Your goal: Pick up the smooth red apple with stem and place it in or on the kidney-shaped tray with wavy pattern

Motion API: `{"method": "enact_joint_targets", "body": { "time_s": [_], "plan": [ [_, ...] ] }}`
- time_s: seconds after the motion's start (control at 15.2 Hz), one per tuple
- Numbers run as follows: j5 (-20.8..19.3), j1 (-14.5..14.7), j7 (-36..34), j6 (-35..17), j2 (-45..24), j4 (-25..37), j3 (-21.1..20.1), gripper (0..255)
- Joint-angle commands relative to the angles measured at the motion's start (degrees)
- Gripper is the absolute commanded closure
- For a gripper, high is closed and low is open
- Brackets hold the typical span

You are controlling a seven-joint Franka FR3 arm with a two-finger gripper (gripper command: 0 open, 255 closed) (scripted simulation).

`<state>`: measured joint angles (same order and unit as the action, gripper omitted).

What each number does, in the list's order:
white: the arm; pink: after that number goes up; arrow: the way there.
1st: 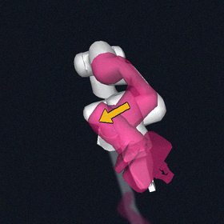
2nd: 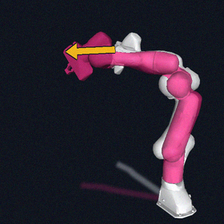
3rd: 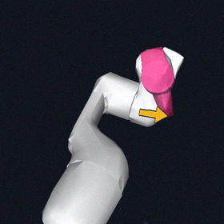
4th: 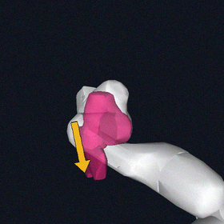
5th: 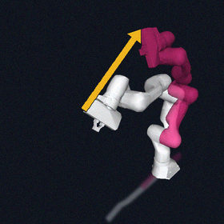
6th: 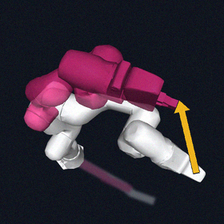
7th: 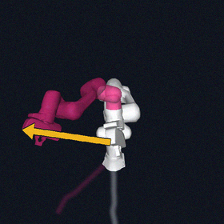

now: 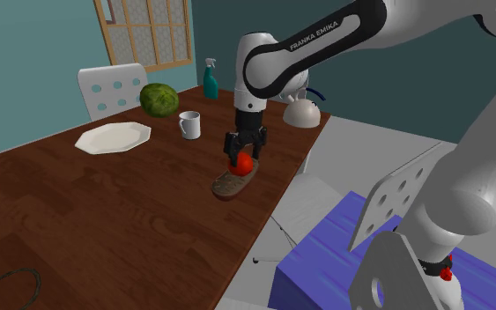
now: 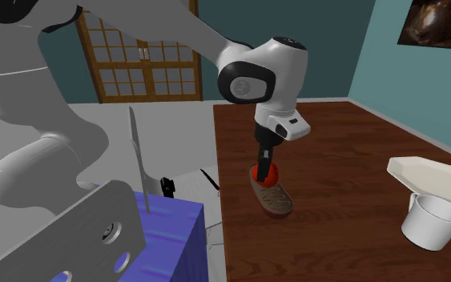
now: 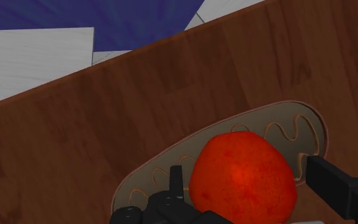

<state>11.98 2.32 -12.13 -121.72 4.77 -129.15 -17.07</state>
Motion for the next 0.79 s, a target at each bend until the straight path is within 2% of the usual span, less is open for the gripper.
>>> {"method": "enact_joint_targets", "body": {
  "time_s": [0.0,0.2,0.73],
  "plan": [
    [0.0,-0.2,0.2,2.0,0.9,1.1,0.3,0],
    [-0.2,-0.6,0.2,7.5,2.7,4.7,0.9,0],
    [-0.2,-0.6,0.2,7.5,2.7,4.7,0.9,0]
  ]
}}
